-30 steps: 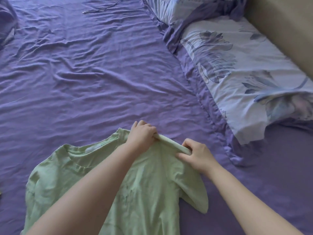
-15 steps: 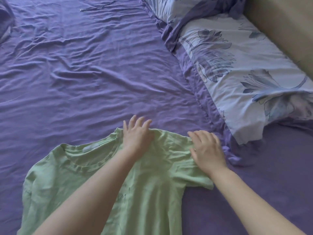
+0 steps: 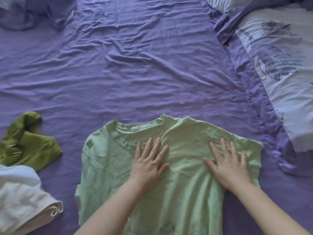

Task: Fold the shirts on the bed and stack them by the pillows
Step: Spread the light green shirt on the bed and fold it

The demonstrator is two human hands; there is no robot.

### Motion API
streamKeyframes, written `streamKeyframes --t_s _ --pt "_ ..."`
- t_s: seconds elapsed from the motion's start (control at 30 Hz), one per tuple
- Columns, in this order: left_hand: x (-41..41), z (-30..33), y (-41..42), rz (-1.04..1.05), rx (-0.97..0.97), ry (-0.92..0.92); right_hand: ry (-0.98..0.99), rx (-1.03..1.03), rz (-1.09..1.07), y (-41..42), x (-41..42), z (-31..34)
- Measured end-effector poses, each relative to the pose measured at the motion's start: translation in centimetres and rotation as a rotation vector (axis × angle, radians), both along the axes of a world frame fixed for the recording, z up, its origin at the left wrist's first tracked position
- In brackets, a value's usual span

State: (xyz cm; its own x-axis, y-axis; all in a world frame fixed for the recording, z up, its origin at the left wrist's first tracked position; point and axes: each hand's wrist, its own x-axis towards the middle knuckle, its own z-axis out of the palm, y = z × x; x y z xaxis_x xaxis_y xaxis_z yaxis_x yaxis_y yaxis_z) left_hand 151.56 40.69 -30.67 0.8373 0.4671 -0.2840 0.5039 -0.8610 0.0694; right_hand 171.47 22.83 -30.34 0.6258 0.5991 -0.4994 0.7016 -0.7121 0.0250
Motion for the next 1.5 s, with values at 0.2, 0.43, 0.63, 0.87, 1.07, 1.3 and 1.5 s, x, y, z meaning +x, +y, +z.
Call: streamKeyframes --t_s 0.2,0.43,0.63,0.87,1.07,1.3,1.5 --pt "-6.7 1.9 2.6 0.185 -0.025 -0.019 0.155 0.149 0.311 5.9 -7.7 1.9" --pt "-15.6 1.8 7.7 0.766 -0.118 -0.26 0.224 0.294 0.579 16.4 -17.5 1.3" --pt "-17.2 2.6 10.3 1.012 -0.544 -0.493 0.287 0.397 0.548 24.3 -21.2 1.8" --pt "-18.1 4.8 11.6 0.906 -0.663 -0.665 0.319 0.408 0.703 28.2 -22.5 4.5" --pt "-19.7 6.3 13.3 0.824 -0.618 -0.68 0.507 0.426 0.587 29.6 -22.7 7.4" --pt "-24.1 6.4 14.1 0.69 -0.703 -0.211 0.491 0.616 0.281 30.0 -21.3 7.9" --pt "-27.3 10.6 17.1 0.808 -0.66 -0.3 0.421 0.671 0.184 28.9 -22.1 6.7"
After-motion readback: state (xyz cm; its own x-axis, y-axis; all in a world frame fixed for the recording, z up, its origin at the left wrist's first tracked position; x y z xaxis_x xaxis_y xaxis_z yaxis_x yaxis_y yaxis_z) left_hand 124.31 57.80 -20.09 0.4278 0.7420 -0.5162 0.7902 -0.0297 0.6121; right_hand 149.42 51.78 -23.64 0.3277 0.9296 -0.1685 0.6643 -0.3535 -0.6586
